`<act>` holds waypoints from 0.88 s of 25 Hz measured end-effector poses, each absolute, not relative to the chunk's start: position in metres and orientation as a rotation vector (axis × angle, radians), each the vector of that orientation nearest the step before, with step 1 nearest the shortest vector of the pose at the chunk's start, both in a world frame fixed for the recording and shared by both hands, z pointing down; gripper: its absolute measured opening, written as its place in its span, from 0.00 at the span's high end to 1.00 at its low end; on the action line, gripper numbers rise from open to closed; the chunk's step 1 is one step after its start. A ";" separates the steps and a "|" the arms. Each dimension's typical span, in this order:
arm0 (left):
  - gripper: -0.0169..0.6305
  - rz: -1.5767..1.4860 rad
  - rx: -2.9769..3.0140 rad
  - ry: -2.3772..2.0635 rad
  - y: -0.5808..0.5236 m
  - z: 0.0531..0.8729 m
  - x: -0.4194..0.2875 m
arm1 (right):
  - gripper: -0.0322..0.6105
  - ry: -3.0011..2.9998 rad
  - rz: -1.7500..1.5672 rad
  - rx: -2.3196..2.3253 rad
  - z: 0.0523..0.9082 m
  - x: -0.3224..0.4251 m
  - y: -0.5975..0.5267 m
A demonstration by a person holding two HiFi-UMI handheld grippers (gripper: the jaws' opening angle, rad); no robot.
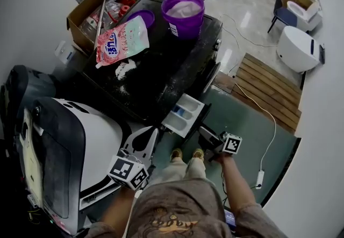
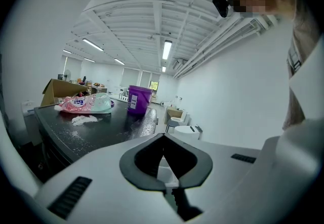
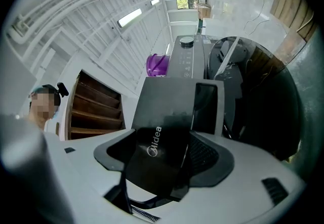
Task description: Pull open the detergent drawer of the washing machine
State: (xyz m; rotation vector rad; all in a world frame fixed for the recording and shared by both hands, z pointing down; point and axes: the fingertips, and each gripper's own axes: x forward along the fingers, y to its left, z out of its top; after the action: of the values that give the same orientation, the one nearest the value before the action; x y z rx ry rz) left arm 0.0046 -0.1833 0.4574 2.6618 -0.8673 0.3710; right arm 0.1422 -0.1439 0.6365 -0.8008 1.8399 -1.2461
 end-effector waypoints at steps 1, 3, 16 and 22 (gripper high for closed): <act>0.94 0.371 2.663 -0.861 -0.182 0.458 0.006 | 0.46 1.842 -1.243 -0.802 0.636 0.144 -0.142; 0.94 0.373 2.666 -0.849 -0.181 0.458 0.009 | 0.46 1.846 -1.239 -0.806 0.635 0.147 -0.137; 0.94 0.384 2.691 -0.765 -0.174 0.459 0.027 | 0.47 1.822 -1.225 -0.809 0.631 0.163 -0.113; 0.94 0.383 2.696 -0.731 -0.171 0.459 0.032 | 0.46 1.825 -1.233 -0.836 0.636 0.161 -0.113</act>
State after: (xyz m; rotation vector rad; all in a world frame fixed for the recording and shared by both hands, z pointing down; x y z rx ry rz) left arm 0.0319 -0.1712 0.4591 2.6960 -0.7311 0.3833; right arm 0.1609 -0.1129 0.6356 -0.8361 1.8250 -1.2329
